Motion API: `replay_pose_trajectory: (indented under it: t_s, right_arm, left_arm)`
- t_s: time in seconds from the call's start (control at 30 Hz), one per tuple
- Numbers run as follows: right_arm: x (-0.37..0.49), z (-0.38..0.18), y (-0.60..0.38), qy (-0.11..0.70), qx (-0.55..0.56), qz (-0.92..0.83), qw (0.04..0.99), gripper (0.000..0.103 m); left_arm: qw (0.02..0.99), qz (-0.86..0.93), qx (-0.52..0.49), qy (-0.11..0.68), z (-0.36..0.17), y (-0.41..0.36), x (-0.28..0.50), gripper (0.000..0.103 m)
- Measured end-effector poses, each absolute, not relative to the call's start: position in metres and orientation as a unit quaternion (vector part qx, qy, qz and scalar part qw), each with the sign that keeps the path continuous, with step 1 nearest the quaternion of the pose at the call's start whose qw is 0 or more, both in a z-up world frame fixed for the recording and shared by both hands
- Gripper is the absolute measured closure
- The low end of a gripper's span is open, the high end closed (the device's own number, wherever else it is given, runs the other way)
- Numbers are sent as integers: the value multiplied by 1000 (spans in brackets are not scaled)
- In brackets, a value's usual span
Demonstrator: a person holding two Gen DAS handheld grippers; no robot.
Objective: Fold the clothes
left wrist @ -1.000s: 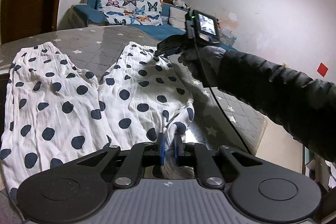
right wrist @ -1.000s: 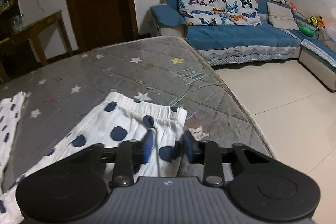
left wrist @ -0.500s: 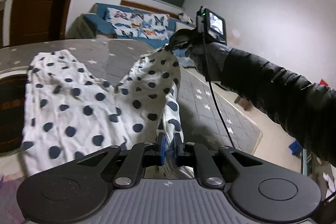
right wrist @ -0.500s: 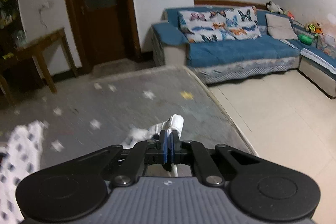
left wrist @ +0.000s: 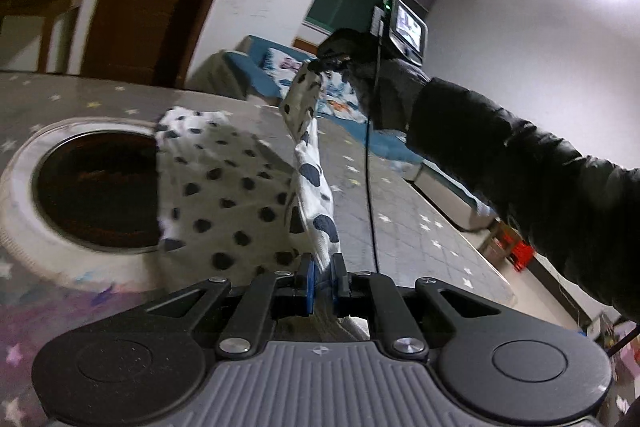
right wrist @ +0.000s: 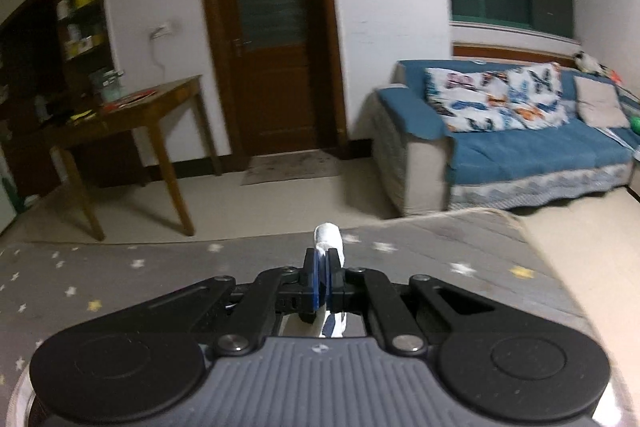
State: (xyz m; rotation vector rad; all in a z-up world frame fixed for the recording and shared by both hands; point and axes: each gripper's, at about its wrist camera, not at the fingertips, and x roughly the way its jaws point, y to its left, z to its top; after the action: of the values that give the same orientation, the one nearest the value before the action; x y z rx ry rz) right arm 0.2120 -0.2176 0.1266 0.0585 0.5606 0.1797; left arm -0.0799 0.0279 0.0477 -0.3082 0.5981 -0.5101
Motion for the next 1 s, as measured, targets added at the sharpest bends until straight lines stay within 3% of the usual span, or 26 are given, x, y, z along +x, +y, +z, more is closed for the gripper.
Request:
replay_pose_trajectory:
  t_s: [0.4, 0.57, 0.67, 0.9, 1.0]
  right_arm:
    - [238, 62, -47, 326, -50, 173, 928, 100]
    - [232, 49, -14, 346, -56, 213, 912, 93]
    - [219, 61, -16, 339, -73, 229, 910, 93]
    - [166, 91, -80, 335, -112, 250, 901, 78]
    - [141, 90, -124, 346, -121, 241, 898, 77]
  left_arm:
    - [904, -205, -190, 323, 24, 64, -84, 94]
    - [901, -199, -187, 337, 19, 66, -84, 94]
    - [900, -199, -182, 342, 19, 65, -85, 93]
    - [903, -191, -180, 339, 18, 62, -88, 89]
    - [905, -185, -179, 338, 19, 63, -87, 89]
